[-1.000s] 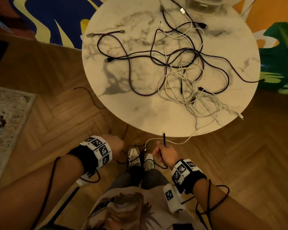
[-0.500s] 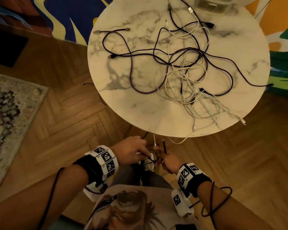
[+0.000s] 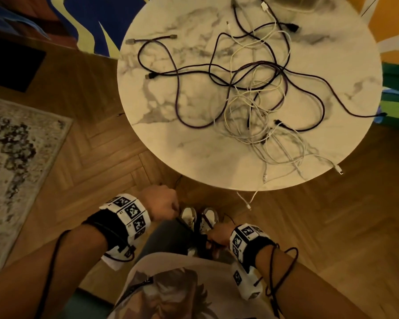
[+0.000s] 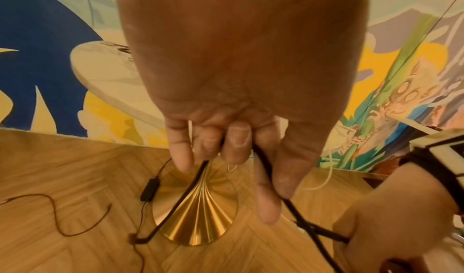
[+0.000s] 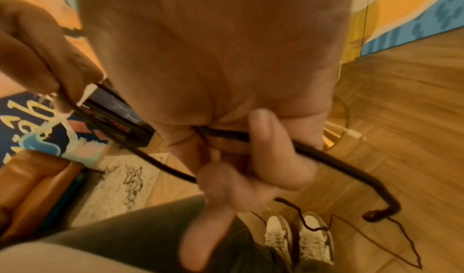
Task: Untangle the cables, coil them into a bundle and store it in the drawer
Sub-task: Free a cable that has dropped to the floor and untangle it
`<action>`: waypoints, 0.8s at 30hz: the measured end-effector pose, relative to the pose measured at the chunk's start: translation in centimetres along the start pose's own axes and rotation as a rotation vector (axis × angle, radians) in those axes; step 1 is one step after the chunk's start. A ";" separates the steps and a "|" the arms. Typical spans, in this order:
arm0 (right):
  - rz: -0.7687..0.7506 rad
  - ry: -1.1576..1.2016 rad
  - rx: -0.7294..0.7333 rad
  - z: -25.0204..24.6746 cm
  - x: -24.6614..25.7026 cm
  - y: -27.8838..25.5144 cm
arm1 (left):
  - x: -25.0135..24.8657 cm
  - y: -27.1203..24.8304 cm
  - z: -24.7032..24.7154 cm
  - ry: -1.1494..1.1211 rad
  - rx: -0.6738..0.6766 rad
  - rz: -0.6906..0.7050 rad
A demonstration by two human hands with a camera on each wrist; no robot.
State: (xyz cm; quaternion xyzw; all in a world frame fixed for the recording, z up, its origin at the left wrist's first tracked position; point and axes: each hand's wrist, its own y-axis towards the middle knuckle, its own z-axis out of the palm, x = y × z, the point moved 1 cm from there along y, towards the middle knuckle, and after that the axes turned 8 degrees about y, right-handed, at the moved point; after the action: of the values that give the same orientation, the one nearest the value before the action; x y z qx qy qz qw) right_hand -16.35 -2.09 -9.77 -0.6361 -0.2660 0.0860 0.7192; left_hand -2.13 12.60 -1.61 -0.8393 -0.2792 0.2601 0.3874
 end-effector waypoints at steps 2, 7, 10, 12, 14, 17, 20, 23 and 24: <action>-0.003 -0.016 -0.050 -0.1 -0.6 0.7 | 1.0 0.2 0.2 0.016 -0.030 -0.072; -0.217 0.345 -0.251 -1.1 0.9 0.8 | 3.6 -1.2 0.6 0.097 -0.148 -0.323; -0.315 0.303 -0.211 -1.1 3.5 -0.3 | 5.8 -1.7 1.0 0.060 -0.228 -0.467; -0.408 0.244 -0.194 -0.9 5.1 -1.1 | 7.3 -1.5 1.4 -0.019 -0.251 -0.499; -0.488 0.281 -0.145 -0.6 6.7 -1.9 | 8.7 -1.3 1.3 -0.057 -0.260 -0.516; -0.548 0.390 -0.047 -0.3 9.8 -2.6 | 11.2 -0.9 -0.2 -0.052 -0.344 -0.548; -0.558 0.368 -0.029 -0.3 13.7 -2.7 | 14.3 -0.9 -2.2 -0.074 -0.480 -0.616; -0.574 0.354 -0.046 -0.6 17.5 -2.4 | 17.3 -0.4 -3.5 -0.191 -0.465 -0.665; -0.584 0.346 -0.053 -0.7 18.5 -2.1 | 18.2 -0.1 -3.7 -0.193 -0.414 -0.661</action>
State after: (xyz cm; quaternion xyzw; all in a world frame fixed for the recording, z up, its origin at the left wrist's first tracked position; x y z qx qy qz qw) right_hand -0.85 5.44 -2.75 -0.5569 -0.3130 -0.2397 0.7311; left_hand 13.13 22.98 -3.46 -0.7363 -0.6157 0.1372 0.2447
